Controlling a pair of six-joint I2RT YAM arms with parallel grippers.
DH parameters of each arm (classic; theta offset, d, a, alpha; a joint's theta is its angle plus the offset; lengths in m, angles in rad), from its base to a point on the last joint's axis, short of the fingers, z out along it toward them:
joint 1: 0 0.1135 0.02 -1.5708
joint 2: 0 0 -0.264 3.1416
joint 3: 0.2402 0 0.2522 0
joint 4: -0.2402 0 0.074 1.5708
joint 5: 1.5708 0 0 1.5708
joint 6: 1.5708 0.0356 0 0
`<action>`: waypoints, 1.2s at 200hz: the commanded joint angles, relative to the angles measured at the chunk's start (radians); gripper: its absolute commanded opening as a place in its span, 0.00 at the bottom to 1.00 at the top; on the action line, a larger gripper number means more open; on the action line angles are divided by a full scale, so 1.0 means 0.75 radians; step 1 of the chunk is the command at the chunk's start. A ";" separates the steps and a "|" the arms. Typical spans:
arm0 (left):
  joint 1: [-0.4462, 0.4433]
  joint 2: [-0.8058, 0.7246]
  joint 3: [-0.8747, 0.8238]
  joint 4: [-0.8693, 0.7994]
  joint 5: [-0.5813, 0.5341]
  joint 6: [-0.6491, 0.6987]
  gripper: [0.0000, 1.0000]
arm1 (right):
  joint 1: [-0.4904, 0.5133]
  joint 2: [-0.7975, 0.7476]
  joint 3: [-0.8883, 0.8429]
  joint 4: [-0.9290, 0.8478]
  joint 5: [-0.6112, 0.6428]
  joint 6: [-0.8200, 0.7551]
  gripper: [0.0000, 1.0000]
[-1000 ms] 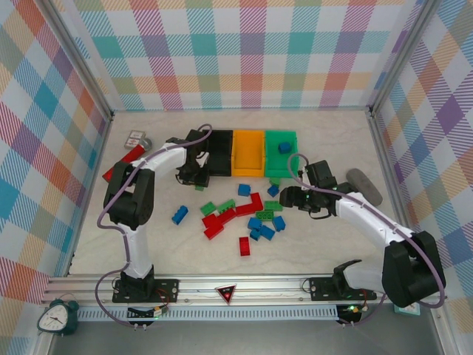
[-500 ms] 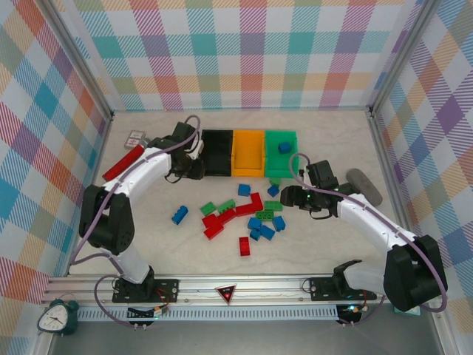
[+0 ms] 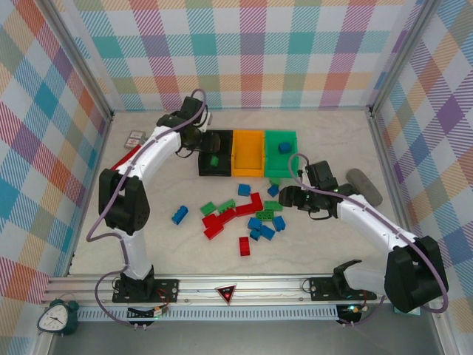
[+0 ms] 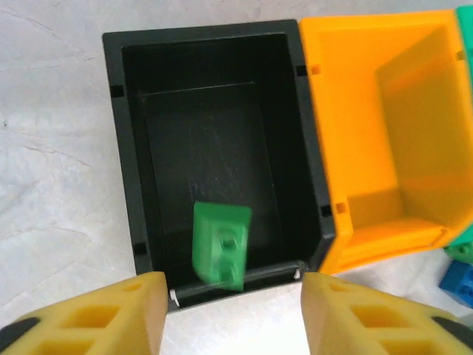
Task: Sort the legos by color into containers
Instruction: Place the lego in the container, then pick up the lego from the bottom-center of the table.
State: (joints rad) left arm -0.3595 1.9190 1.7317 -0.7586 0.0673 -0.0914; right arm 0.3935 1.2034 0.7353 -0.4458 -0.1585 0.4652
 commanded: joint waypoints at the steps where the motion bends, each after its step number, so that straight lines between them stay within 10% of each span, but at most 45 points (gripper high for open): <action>1: -0.022 -0.058 -0.024 -0.016 0.006 -0.005 0.64 | 0.007 -0.030 -0.056 -0.026 -0.012 0.033 0.68; 203: -0.012 -0.426 -0.507 0.126 -0.051 0.090 0.66 | 0.337 0.328 0.029 -0.076 0.179 0.075 0.59; 240: -0.011 -0.444 -0.525 0.131 -0.061 0.093 0.65 | 0.361 0.391 0.066 -0.056 0.169 0.075 0.36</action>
State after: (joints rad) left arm -0.3679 1.6100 1.3540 -0.6731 0.0319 -0.0357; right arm 0.6518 1.4723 0.7437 -0.4980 -0.0334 0.5117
